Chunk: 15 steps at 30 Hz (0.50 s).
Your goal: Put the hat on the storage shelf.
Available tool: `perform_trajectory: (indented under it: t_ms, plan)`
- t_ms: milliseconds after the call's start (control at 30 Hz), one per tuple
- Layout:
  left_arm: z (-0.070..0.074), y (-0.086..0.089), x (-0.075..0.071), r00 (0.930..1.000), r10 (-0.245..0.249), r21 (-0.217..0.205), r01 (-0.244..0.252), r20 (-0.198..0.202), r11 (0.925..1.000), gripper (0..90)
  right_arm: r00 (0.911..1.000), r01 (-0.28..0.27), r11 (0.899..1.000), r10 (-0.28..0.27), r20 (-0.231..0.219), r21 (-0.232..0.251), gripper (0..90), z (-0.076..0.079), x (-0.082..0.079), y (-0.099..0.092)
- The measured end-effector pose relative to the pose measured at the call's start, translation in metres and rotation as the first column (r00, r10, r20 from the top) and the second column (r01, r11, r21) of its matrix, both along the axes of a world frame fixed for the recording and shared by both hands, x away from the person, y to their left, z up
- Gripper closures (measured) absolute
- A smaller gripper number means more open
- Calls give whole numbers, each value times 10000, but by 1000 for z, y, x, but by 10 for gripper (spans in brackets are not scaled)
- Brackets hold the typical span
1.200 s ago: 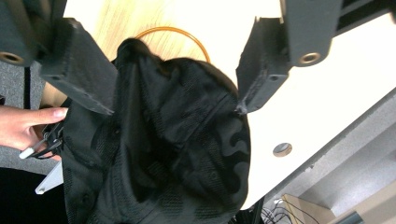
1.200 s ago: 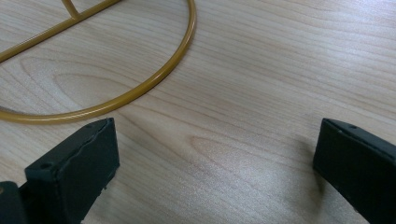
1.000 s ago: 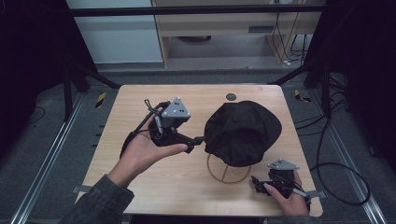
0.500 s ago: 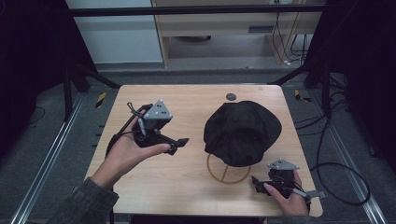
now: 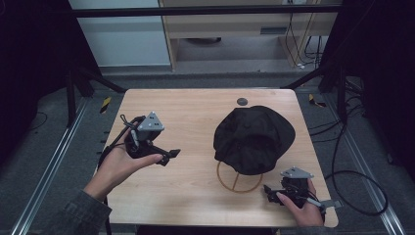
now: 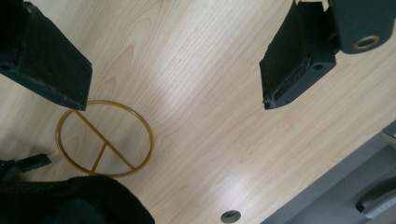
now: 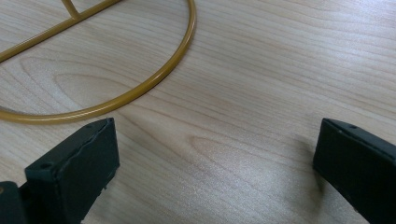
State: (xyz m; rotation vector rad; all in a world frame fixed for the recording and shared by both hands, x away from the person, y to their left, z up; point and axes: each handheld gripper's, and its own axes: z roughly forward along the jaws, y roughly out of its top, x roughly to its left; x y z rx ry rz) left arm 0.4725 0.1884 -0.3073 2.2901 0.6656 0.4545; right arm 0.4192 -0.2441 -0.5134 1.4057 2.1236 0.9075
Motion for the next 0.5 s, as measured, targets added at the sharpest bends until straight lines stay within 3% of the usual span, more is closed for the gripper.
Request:
perform_trajectory:
  t_ms: [200,500]
  plan:
    - [-12,13,2,9996,202,162,-199,-183,9997,82,10000,-3,10000,3,2,-2,4,0,0,0]
    - [-33,36,5,9952,802,18,-802,-560,9968,77,10000,-3,10000,3,3,-2,4,0,0,0]
